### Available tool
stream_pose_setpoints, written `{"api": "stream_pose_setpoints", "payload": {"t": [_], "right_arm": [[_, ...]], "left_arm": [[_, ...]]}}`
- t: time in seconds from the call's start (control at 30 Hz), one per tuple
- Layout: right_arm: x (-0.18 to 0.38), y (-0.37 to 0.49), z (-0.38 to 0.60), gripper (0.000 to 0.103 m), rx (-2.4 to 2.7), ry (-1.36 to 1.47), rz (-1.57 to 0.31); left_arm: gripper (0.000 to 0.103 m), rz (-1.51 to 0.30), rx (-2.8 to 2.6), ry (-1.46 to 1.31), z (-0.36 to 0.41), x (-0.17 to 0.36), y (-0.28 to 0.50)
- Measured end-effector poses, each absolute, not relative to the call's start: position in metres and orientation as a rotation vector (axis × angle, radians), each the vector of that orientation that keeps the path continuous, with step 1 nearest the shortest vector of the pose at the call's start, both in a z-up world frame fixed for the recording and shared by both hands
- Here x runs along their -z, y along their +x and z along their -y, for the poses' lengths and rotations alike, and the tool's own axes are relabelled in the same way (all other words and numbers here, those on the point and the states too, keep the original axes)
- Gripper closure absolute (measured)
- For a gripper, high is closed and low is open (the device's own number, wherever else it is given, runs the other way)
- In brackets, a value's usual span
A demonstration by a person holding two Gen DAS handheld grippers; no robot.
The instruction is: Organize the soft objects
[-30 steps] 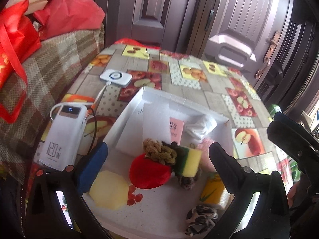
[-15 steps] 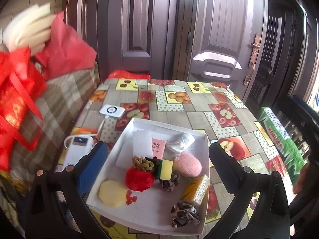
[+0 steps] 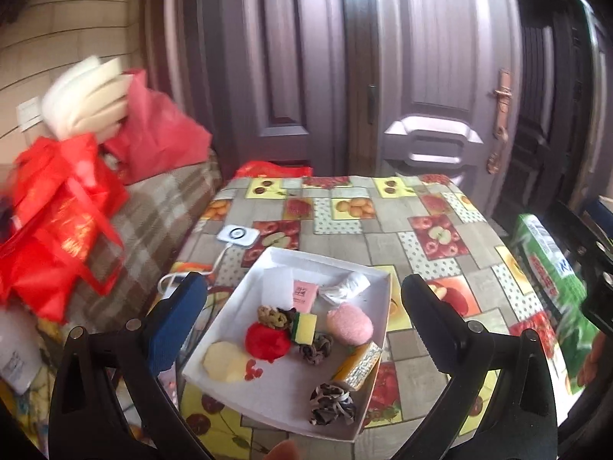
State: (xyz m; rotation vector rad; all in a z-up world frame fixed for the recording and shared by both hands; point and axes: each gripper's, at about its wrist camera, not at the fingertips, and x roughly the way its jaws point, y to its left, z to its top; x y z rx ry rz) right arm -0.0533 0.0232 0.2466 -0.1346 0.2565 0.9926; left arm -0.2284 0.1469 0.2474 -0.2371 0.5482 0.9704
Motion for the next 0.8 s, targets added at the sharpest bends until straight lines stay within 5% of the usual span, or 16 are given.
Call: {"api": "stream_pose_setpoints", "payload": {"t": [0.8], "right_arm": [[-0.245,0.008,0.050,0.000,-1.022,-0.061,-0.366]], "left_arm": [[0.001,-0.632,-0.973,-0.292,-0.105,-0.237,-0.186]]}}
